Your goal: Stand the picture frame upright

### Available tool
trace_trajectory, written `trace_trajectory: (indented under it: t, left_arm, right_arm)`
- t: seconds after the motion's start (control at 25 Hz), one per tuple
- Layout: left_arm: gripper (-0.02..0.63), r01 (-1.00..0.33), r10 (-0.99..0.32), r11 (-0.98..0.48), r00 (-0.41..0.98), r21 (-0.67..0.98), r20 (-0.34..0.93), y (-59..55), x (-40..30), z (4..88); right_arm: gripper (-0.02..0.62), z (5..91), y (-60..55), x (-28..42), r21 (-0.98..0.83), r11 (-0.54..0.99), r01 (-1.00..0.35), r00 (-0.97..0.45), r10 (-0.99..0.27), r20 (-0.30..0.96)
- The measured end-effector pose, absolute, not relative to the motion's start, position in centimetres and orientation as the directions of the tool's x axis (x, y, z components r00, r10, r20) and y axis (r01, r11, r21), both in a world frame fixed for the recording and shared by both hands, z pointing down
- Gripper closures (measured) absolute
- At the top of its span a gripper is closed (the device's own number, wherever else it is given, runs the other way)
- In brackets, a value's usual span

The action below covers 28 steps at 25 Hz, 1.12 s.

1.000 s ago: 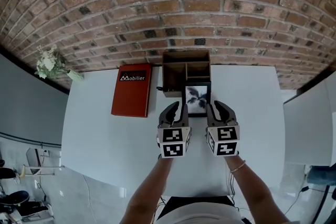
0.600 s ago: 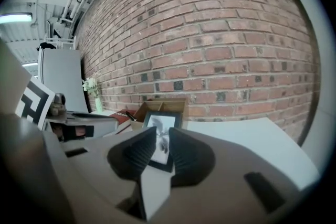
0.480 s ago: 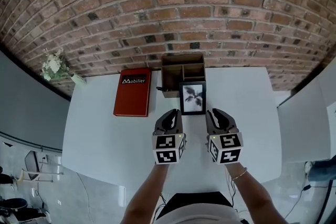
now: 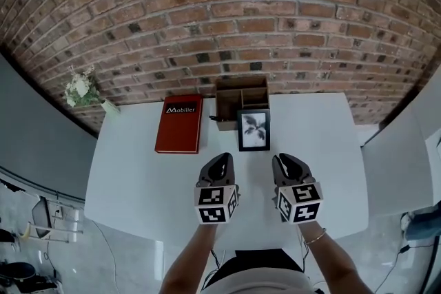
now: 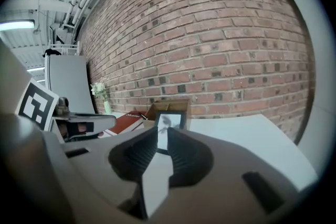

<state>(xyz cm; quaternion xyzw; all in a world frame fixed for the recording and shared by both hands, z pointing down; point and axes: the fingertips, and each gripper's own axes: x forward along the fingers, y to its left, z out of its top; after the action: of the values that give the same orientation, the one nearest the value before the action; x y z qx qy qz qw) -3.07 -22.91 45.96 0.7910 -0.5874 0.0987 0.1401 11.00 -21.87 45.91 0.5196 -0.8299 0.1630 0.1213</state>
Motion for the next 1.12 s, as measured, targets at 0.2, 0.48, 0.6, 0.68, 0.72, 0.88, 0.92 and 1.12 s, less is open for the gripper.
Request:
trace_trajectory:
  t: [0.2, 0.48, 0.6, 0.68, 0.72, 0.88, 0.92, 1.12]
  left_arm:
    - [0.612, -0.957, -0.912, -0.266, 0.288, 0.115, 0.292, -21.2, -3.9, 44.8]
    - [0.612, -0.958, -0.918, -0.257, 0.283, 0.129, 0.278, -18.5, -4.7, 44.2]
    - [0.613, -0.959, -0.921, -0.254, 0.280, 0.129, 0.271, -17.5, -4.9, 44.1]
    - [0.614, -0.958, -0.921, -0.256, 0.283, 0.131, 0.267, -16.9, -5.0, 43.9]
    - [0.614, -0.957, -0.921, -0.257, 0.285, 0.133, 0.267, -16.6, -5.0, 43.8]
    - [0.614, -0.958, -0.923, -0.253, 0.280, 0.131, 0.263, -15.4, -5.5, 43.2]
    - [0.614, -0.959, -0.924, -0.251, 0.278, 0.132, 0.261, -15.2, -5.6, 43.0]
    - [0.614, -0.961, -0.929, -0.238, 0.267, 0.138, 0.255, -14.2, -6.7, 42.5]
  right_arm:
    - [0.557, 45.1, -20.1, 10.8, -0.164, 0.419, -0.893, -0.449, -0.821, 0.352]
    - [0.592, 43.6, -18.0, 11.8, -0.159, 0.413, -0.897, -0.443, -0.837, 0.323]
    - [0.592, 43.4, -17.1, 12.0, -0.151, 0.419, -0.895, -0.445, -0.837, 0.317]
    - [0.592, 43.3, -16.7, 12.2, -0.149, 0.422, -0.894, -0.447, -0.837, 0.315]
    - [0.593, 43.2, -16.5, 12.2, -0.148, 0.423, -0.894, -0.448, -0.836, 0.317]
    - [0.594, 43.0, -15.5, 12.2, -0.144, 0.435, -0.889, -0.458, -0.828, 0.324]
    - [0.594, 43.0, -15.2, 12.1, -0.144, 0.438, -0.887, -0.461, -0.826, 0.324]
    - [0.594, 42.7, -14.4, 11.6, -0.148, 0.445, -0.883, -0.469, -0.822, 0.323]
